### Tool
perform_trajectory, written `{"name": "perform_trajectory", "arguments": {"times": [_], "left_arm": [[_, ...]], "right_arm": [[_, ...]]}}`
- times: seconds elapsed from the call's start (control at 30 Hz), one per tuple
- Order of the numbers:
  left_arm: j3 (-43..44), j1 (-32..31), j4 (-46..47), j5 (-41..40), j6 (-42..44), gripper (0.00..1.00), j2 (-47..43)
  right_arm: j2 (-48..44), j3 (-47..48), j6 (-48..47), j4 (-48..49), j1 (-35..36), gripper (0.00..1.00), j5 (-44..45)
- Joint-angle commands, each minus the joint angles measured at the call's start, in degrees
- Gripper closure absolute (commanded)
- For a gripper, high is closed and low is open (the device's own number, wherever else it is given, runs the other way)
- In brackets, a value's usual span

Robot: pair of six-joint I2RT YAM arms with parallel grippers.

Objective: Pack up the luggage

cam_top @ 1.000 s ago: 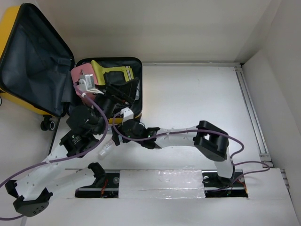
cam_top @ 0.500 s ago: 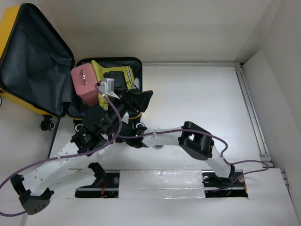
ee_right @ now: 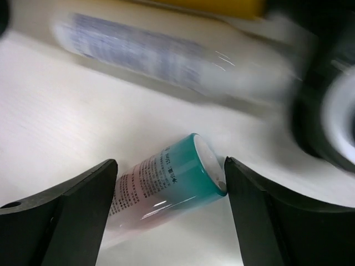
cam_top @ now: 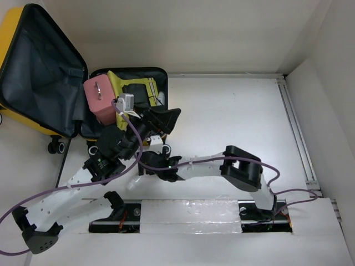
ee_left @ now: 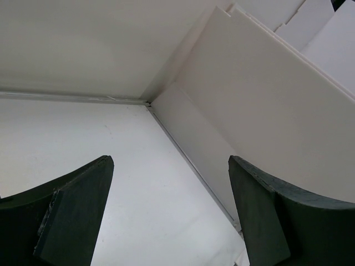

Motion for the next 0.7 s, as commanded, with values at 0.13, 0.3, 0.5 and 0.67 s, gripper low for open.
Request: {"name": "perform_trajectory", "arguments": {"times": [0.13, 0.3, 0.5, 0.67], "left_arm": [[-0.99, -0.05, 4.24, 0.63, -0.78, 0.20, 1.40], [-0.46, -0.05, 4.25, 0.63, -0.78, 0.20, 3.15], [-0.46, -0.05, 4.25, 0.63, -0.25, 0.20, 3.15], [-0.46, -0.05, 3.72, -0.51, -0.25, 0.20, 1.75]], "right_arm": [[-11.21, -12.18, 2.18, -7.63, 0.62, 0.14, 5.57], [-13.58, -10.96, 0.06, -12.90, 1.14, 0.01, 8.98], [-22.89, -13.23, -0.92, -15.02, 1.14, 0.00, 7.60], [-26.59, -16.57, 5.15, -20.37, 4.64, 0.01, 5.39]]}}
